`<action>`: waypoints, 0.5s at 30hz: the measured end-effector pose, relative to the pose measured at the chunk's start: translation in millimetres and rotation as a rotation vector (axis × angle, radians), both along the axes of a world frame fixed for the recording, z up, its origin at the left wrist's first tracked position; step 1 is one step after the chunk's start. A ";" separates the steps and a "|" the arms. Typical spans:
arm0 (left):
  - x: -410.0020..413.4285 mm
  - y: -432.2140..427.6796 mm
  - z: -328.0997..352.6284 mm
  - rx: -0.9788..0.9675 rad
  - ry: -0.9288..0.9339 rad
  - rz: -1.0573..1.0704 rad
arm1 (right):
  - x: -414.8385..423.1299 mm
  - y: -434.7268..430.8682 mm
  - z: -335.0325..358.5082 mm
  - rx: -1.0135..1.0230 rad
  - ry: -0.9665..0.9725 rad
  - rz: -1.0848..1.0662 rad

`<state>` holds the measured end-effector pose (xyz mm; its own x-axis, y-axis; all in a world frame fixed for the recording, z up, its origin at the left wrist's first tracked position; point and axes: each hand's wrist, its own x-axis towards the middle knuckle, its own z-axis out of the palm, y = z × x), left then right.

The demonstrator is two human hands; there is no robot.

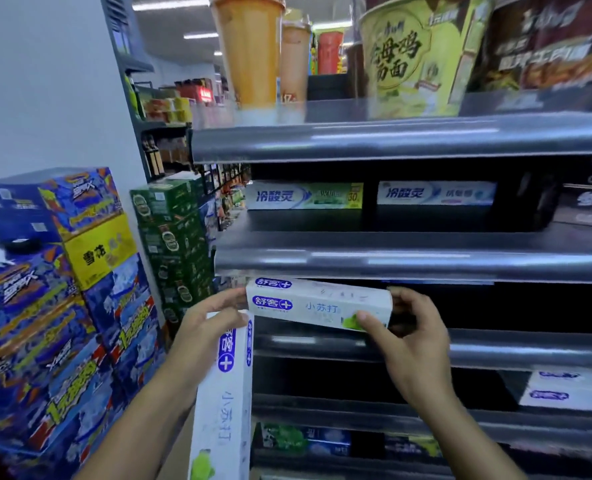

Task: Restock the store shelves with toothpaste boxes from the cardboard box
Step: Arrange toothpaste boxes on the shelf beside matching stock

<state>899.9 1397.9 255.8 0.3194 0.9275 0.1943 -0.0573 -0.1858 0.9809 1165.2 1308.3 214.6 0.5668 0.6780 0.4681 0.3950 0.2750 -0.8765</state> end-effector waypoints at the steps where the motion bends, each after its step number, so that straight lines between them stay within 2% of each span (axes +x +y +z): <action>1: 1.4 4.1 1.3 0.016 0.021 0.011 | -0.4 3.7 -0.5 -0.035 -0.077 -0.057; 6: 5.3 20.5 -4.1 -0.017 0.081 0.038 | -3.9 21.5 3.4 -0.098 -0.402 -0.218; 8: 4.7 23.2 -10.7 -0.055 0.131 0.067 | -2.2 25.8 1.8 -0.206 -0.502 -0.236; 10: 4.5 23.4 -16.9 -0.054 0.181 0.097 | 0.4 27.1 -0.3 -0.302 -0.543 -0.213; 15: 3.4 21.7 -17.7 -0.096 0.187 0.137 | 3.0 25.5 2.3 -0.322 -0.552 -0.164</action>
<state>903.3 1419.5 238.1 0.2112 0.9761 0.0521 0.1463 -0.0843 0.9856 1168.2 1333.8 216.9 0.4098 0.7578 0.5077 0.8243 -0.0693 -0.5619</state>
